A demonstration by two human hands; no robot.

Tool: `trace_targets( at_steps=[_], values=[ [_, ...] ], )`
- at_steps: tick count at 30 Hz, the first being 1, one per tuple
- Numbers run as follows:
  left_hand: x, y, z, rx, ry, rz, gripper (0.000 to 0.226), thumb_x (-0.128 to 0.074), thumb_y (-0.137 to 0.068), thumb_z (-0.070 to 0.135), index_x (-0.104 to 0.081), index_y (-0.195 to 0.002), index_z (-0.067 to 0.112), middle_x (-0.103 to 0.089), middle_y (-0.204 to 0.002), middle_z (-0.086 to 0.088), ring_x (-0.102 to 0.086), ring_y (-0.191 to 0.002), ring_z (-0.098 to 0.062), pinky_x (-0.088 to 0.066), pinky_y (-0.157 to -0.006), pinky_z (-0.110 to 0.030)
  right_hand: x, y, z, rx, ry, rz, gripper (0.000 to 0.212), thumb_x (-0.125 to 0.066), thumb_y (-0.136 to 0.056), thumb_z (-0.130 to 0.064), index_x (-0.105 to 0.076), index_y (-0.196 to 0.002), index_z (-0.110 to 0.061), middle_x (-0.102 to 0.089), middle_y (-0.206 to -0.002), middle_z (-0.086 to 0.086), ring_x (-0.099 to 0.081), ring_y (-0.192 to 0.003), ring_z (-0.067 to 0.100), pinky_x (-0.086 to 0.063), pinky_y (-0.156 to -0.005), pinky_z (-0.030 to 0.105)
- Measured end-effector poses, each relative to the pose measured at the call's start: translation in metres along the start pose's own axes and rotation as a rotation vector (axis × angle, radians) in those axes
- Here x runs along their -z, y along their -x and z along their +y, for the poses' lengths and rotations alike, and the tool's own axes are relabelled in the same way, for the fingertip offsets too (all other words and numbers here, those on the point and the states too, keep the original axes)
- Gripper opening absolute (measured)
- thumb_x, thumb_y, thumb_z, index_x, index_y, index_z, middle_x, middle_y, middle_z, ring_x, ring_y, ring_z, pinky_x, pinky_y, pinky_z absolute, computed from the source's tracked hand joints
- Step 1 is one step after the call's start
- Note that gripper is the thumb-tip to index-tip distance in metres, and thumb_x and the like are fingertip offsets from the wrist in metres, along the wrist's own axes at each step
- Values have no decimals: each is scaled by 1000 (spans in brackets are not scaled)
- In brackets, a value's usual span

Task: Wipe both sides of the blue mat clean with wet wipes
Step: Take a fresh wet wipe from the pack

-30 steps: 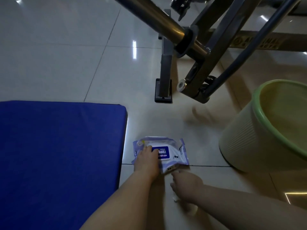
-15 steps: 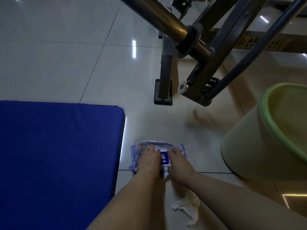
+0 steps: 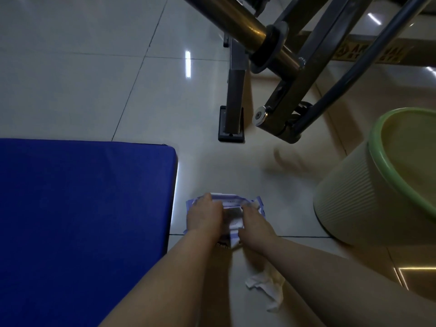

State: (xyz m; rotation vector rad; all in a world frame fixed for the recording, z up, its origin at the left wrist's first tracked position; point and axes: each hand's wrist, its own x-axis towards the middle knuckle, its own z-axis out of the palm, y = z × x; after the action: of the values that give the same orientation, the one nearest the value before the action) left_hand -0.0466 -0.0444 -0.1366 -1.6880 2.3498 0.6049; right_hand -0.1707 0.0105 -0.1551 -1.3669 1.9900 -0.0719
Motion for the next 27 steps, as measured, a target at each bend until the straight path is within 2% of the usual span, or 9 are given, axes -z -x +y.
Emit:
trace_targets(
  at_steps=[4, 7, 11, 15, 17, 19, 22, 25, 27],
  values=[
    [10, 2, -4, 142, 165, 239, 12, -55, -95, 22, -54, -106, 17, -53, -109, -4, -55, -90, -18, -48, -72, -28, -3, 4, 0, -10, -42, 34, 51, -45, -84, 0, -40, -134, -14, -48, -135, 7, -50, -118, 25, -44, -92, 35],
    [11, -1, -2, 282, 422, 240, 9, -53, -97, 28, -52, -97, 19, -60, -96, -2, -58, -82, -19, -47, -65, -31, -4, 4, -3, 75, -7, 32, 67, -43, -80, 6, -38, -141, -22, -40, -145, 3, -40, -131, 22, -41, -98, 32],
    [-1, -4, 3, 251, 528, 126, 14, -58, -94, 29, -62, -101, 19, -65, -102, -2, -60, -92, -19, -53, -82, -38, 1, 4, -7, 116, 13, 42, 76, -43, -82, 7, -28, -146, -31, -33, -150, 0, -38, -133, 19, -39, -97, 29],
    [-15, -3, 12, 154, 132, 39, 67, -68, -82, 50, -46, -133, 13, -42, -138, -9, -37, -129, -28, -40, -103, -37, 2, 5, -8, 92, 17, 71, 53, -45, -88, -4, -42, -137, -23, -36, -147, -2, -37, -132, 17, -31, -104, 28],
    [-18, -3, 15, 161, 59, -2, 77, -68, -81, 51, -36, -140, 11, -33, -145, -14, -28, -136, -32, -35, -106, -38, -1, 3, -8, 48, 72, 45, 39, -53, -88, -13, -51, -126, -18, -36, -144, 2, -42, -127, 21, -37, -100, 31],
    [-22, -4, 18, 178, 26, -23, 76, -66, -84, 49, -34, -141, 11, -29, -147, -15, -25, -138, -33, -36, -105, -38, -3, 1, -8, 32, 88, 19, 30, -57, -88, -16, -57, -118, -16, -37, -140, 5, -47, -120, 21, -40, -98, 31],
    [-23, -3, 20, 195, 44, -5, 58, -56, -93, 42, -39, -139, 11, -31, -146, -14, -28, -137, -31, -37, -103, -36, -4, 0, -9, 63, 58, 33, 34, -50, -92, -16, -59, -124, -22, -33, -141, 5, -45, -121, 22, -36, -99, 27],
    [-20, 0, 15, 196, 161, 20, 47, -53, -96, 27, -42, -138, 11, -34, -143, -11, -34, -133, -27, -39, -104, -35, -6, -2, -9, 89, 18, 34, 38, -50, -93, -17, -56, -130, -26, -31, -144, 4, -39, -127, 21, -33, -101, 25],
    [-20, 3, 10, 254, 375, 60, 38, -51, -95, 19, -49, -133, 15, -45, -134, -8, -48, -122, -25, -46, -99, -39, -9, -4, -8, 80, 2, 55, 36, -49, -93, -16, -57, -127, -22, -35, -142, 3, -41, -124, 20, -34, -101, 25]
  ],
)
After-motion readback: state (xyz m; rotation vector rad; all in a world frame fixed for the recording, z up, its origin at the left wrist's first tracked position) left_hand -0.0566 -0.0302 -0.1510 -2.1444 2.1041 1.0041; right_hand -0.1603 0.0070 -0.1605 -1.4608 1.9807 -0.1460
